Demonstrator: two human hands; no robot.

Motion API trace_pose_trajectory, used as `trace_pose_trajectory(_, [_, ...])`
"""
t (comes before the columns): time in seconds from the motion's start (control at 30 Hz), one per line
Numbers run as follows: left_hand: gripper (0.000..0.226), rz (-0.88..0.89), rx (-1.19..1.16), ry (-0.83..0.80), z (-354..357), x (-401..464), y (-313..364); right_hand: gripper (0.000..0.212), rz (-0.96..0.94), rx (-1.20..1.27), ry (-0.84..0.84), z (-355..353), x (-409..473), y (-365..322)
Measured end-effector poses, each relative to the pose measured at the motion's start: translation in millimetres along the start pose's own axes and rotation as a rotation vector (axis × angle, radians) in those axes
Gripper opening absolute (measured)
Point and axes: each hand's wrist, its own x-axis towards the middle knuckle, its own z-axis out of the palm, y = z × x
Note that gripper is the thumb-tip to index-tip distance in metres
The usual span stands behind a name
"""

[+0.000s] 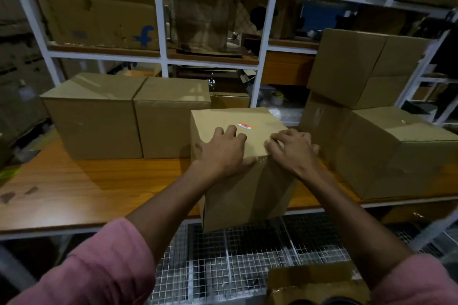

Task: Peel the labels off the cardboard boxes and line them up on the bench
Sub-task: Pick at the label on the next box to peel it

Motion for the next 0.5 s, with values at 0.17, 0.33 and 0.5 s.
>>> trace_pose_trajectory(0.17, [0.044,-0.081,-0.042,0.175,2.9,6.2,-1.2,0.044,-0.109,-0.105,0.012,-1.6,15.1,-15.9])
trace_pose_trajectory(0.33, [0.042,-0.151,-0.033,0.207,2.4,18.6,-5.5,0.025,-0.263,0.032,0.026,9.9,45.9,-32.8])
trace_pose_trajectory(0.5, [0.042,-0.175,-0.013,0.146,-1.2,27.7,-15.0,0.036,-0.387,0.044,-0.118,19.8,88.3,-42.4])
